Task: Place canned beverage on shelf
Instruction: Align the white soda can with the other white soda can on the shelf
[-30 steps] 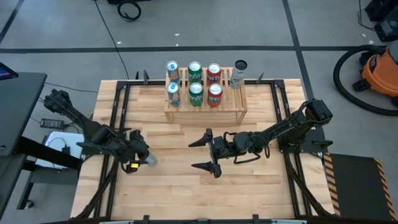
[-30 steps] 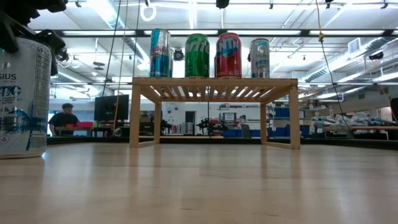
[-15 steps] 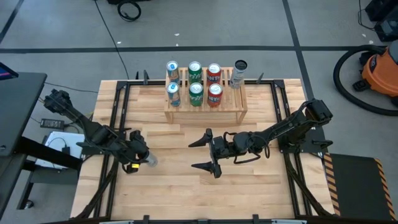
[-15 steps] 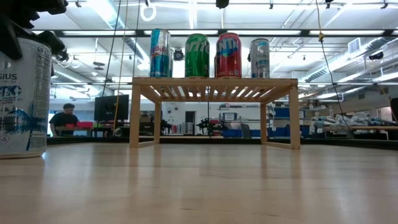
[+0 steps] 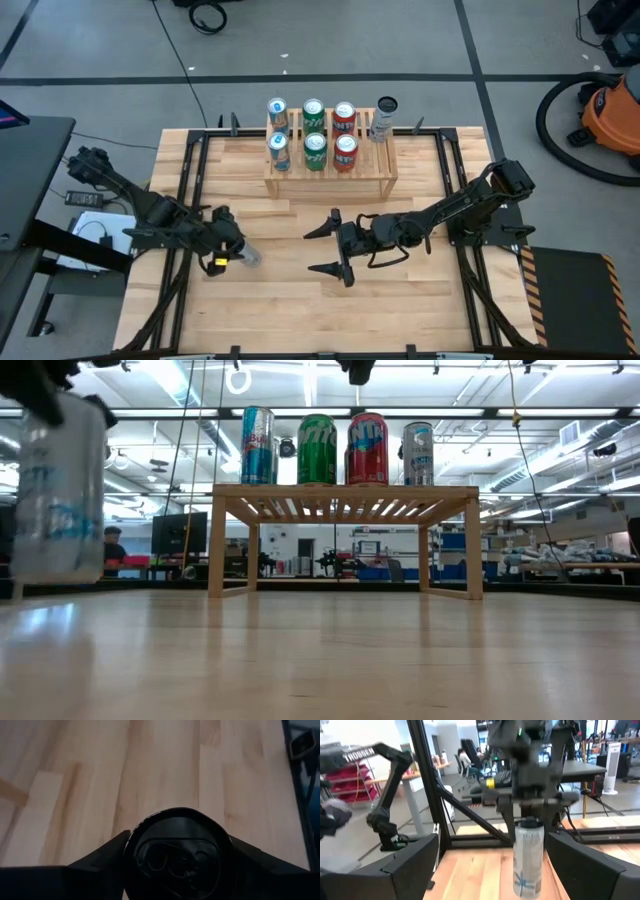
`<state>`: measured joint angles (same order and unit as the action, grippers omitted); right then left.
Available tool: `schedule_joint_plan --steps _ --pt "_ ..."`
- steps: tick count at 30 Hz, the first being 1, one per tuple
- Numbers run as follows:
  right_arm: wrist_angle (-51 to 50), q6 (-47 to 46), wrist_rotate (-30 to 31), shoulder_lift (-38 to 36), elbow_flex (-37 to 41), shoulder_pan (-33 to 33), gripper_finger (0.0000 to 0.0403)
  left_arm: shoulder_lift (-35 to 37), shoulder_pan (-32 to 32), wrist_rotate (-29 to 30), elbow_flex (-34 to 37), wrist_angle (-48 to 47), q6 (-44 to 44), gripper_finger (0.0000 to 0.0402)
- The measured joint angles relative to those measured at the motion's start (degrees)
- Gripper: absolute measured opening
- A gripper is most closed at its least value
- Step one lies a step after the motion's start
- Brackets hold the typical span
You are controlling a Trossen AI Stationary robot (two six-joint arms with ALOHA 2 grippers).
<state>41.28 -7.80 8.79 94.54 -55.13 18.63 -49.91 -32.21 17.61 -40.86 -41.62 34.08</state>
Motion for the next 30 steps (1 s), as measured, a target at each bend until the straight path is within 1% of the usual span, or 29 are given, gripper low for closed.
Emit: schedule_joint_plan --steps 5,9,11,20,25,30 --pt "-4.2 0.0 1.0 0.0 0.0 0.0 0.0377 0.0 3.4 0.1 -3.4 1.4 -3.5 0.0257" --pt "-5.5 -0.2 5.2 0.0 0.0 -0.1 0.0377 0.0 5.8 0.2 -5.8 3.7 -6.4 0.0258" --pt "-5.5 -1.6 6.3 0.0 0.0 -0.4 0.0377 0.0 6.8 0.2 -6.6 6.0 -7.9 0.0259" --pt "-6.6 -6.0 6.7 0.0 0.0 -2.6 0.0377 -1.1 9.5 0.1 -7.1 17.8 -13.4 0.026" --pt "-6.8 -5.7 6.8 0.0 0.0 -4.1 0.0377 -4.1 10.5 0.2 -7.1 25.3 -16.7 0.026" --pt "-8.7 -3.2 5.9 0.0 0.0 -5.4 0.0377 -7.9 11.5 0.1 -7.1 31.0 -18.3 0.026"
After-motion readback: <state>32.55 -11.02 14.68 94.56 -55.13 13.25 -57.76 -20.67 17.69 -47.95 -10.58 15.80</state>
